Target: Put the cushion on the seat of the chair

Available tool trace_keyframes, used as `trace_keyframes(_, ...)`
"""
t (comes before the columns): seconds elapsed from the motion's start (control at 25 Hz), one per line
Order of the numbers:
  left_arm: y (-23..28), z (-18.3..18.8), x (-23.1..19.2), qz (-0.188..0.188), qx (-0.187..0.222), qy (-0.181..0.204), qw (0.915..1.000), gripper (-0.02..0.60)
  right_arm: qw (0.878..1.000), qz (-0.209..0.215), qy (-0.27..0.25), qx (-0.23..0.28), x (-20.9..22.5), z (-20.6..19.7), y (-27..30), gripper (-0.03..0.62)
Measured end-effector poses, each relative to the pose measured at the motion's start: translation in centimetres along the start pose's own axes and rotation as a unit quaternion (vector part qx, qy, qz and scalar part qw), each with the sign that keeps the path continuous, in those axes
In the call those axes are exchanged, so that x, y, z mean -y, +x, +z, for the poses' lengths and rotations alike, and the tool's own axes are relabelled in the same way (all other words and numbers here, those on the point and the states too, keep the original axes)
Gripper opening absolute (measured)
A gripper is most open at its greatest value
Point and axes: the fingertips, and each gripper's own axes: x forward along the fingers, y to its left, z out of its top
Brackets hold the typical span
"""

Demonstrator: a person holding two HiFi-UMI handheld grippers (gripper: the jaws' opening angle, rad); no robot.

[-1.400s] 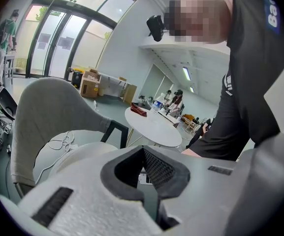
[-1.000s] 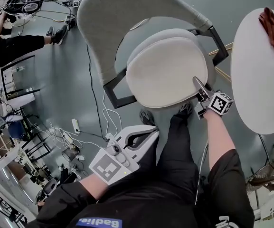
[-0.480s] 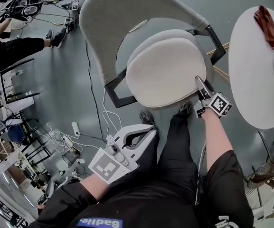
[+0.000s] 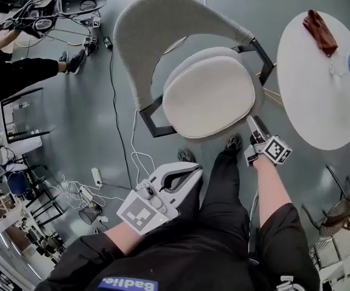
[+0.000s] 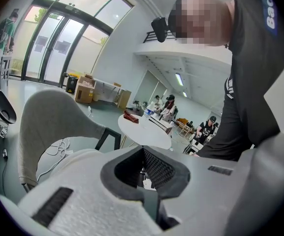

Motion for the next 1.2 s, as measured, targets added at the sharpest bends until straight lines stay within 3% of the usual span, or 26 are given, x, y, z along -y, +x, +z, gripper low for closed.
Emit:
trace_keyframes(0.28, -4.6, 3.7, 3.1, -0.020, 0.040, 0.024, 0.9987, 0.015, 1.000, 0.010, 0.007, 0.015, -8.2, -2.2, -4.3, 0.259)
trace_keyframes(0.64, -13.1, 7.5, 3.2, -0.013, 0.095, 0.047, 0.9943, 0.015, 0.999, 0.023, -0.028, 0.015, -20.5, -3.7, -10.3, 0.259)
trace_keyframes(0.84, -14.8, 9.9, 2.6, -0.013, 0.135, 0.054, 0.9893, 0.017, 0.993, 0.069, -0.093, 0.014, -28.7, -0.9, -10.1, 0.259)
trace_keyframes(1.0, -16.7, 10.4, 2.8, -0.011, 0.149, 0.046, 0.9878, 0.015, 0.989, 0.098, -0.112, -0.008, -34.7, -2.1, -10.7, 0.258)
trace_keyframes(1.2, -18.7, 12.6, 3.6, -0.013, 0.181, 0.043, 0.9824, 0.015, 0.969, 0.149, -0.193, -0.028, -43.2, -2.7, -12.0, 0.256)
